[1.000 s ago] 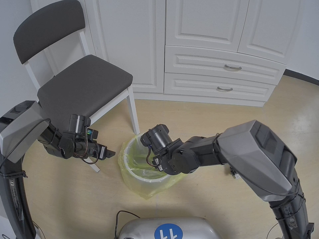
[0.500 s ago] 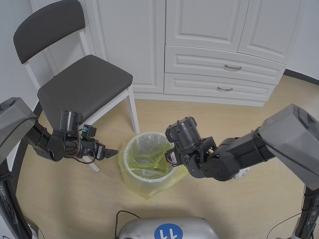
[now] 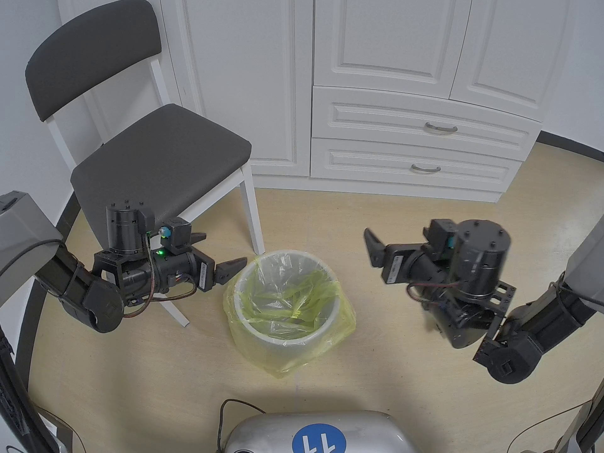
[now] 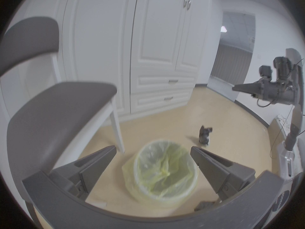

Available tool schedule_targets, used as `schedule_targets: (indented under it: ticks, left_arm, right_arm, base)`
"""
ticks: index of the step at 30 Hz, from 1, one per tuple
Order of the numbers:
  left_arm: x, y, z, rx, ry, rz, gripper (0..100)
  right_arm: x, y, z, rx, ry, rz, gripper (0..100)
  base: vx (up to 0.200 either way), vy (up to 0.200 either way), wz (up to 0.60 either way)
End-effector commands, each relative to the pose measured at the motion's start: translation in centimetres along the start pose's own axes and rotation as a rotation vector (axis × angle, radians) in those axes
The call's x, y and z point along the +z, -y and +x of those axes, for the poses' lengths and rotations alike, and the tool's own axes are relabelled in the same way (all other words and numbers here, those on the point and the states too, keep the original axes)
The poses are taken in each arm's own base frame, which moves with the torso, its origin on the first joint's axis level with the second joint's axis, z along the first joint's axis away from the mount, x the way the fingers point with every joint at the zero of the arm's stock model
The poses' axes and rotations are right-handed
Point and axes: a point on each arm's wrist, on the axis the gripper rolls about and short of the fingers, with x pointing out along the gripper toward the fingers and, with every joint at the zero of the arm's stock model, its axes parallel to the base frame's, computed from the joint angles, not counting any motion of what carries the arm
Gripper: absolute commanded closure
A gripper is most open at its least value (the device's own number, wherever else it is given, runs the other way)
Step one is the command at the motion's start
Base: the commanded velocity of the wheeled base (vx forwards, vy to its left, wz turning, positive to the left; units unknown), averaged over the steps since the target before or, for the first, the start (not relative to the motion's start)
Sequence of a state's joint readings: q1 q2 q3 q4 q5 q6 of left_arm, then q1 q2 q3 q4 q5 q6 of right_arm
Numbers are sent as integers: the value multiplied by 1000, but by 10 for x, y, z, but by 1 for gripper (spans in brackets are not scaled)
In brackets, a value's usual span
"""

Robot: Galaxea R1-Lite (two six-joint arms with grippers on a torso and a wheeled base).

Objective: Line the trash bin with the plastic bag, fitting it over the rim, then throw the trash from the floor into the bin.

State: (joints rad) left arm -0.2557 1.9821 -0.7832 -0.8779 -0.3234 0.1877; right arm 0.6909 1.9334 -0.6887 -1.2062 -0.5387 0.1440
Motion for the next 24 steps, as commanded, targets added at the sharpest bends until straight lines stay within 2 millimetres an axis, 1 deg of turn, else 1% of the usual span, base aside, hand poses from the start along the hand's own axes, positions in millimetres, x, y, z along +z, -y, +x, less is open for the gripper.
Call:
schedule_targets:
  ticks: [1, 2, 3, 4, 6, 8, 9, 10, 12, 13, 14, 15, 16, 18, 22, 23, 24]
  left_arm:
    - [36, 33, -3, -64, 258, 57, 0]
    - [51, 39, 2, -76, 310, 74, 0]
    - [53, 39, 2, -78, 316, 76, 0]
    - [60, 44, -1, -78, 343, 83, 0]
    - [74, 46, -18, -57, 389, 77, 0]
    - [87, 51, -48, -33, 430, 33, 0]
    - [91, 53, -59, -25, 446, 16, 0]
    - [95, 60, -85, -11, 475, -26, 0]
    - [91, 64, -106, 26, 476, -50, 0]
    - [86, 65, -118, 65, 468, -59, 0]
    - [79, 67, -130, 111, 456, -71, 0]
    - [76, 67, -134, 134, 452, -76, 0]
    - [70, 68, -147, 188, 449, -89, 0]
    - [61, 71, -165, 250, 450, -109, 0]
    - [53, 77, -187, 254, 472, -129, 0]
    - [52, 77, -189, 256, 475, -129, 0]
    - [48, 77, -195, 271, 475, -130, 0]
  right_arm:
    - [-5, 75, 0, -108, 108, -34, 0]
    - [2, 88, 7, -131, 130, -71, 0]
    - [3, 90, 7, -134, 134, -71, 0]
    - [7, 95, 11, -143, 145, -71, 0]
    - [10, 98, 13, -153, 157, -76, 0]
    - [15, 105, 13, -188, 169, -99, 0]
    - [17, 106, 12, -199, 172, -121, 0]
    - [27, 109, 4, -218, 197, -208, 0]
    - [38, 111, -9, -243, 226, -285, 0]
    - [41, 112, -18, -250, 229, -312, 0]
    - [43, 113, -24, -251, 222, -323, 0]
    - [43, 113, -26, -249, 219, -326, 0]
    - [43, 115, -31, -248, 211, -331, 0]
    - [44, 127, -29, -292, 178, -344, 0]
    - [45, 155, -24, -372, 123, -363, 0]
    - [45, 160, -24, -381, 115, -366, 0]
    - [44, 169, -23, -399, 89, -371, 0]
  base:
    - [0, 0, 0]
    - [0, 0, 0]
    - [0, 0, 0]
    - [0, 0, 0]
    - [0, 0, 0]
    - [0, 0, 0]
    - [0, 0, 0]
    - [0, 0, 0]
    - [0, 0, 0]
    - [0, 0, 0]
    - [0, 0, 0]
    - [0, 0, 0]
    - [0, 0, 0]
    - [0, 0, 0]
    - [0, 0, 0]
    - [0, 0, 0]
    - [0, 0, 0]
